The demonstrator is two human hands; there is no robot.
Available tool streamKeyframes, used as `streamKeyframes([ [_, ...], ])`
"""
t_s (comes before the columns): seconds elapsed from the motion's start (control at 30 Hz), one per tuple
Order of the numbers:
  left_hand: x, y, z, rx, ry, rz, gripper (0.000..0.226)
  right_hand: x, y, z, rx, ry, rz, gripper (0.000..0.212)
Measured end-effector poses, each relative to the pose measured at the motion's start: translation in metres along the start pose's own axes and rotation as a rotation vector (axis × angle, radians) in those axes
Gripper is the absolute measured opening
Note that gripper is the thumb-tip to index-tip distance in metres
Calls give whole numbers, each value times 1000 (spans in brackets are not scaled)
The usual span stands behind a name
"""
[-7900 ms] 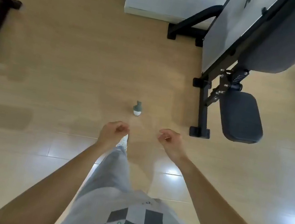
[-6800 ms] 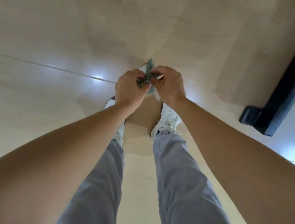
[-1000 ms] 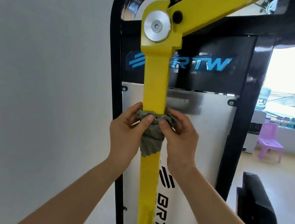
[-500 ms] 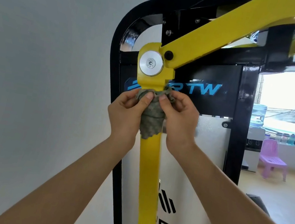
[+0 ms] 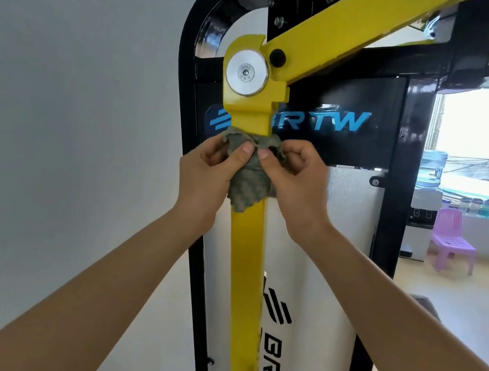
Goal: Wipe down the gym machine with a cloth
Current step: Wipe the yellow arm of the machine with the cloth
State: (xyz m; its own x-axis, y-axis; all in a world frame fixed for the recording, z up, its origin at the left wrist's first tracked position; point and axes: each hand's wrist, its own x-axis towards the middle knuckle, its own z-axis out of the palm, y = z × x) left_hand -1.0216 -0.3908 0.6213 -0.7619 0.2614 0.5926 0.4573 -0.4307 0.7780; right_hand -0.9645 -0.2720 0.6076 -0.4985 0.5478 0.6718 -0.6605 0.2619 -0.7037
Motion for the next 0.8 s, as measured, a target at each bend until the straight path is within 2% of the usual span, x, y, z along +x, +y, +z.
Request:
streamKeyframes([
  [0.3, -59, -65, -23, 241, 27, -66, 26, -60, 57, -34, -112, -98, 92, 26],
  [0.53, -112, -125, -42, 451, 29, -157, 24, -120, 114, -65, -106, -161, 308, 23],
  [0.8, -159, -167, -53, 670, -18, -245, 13, -176, 162, -85, -87, -192, 503, 26],
])
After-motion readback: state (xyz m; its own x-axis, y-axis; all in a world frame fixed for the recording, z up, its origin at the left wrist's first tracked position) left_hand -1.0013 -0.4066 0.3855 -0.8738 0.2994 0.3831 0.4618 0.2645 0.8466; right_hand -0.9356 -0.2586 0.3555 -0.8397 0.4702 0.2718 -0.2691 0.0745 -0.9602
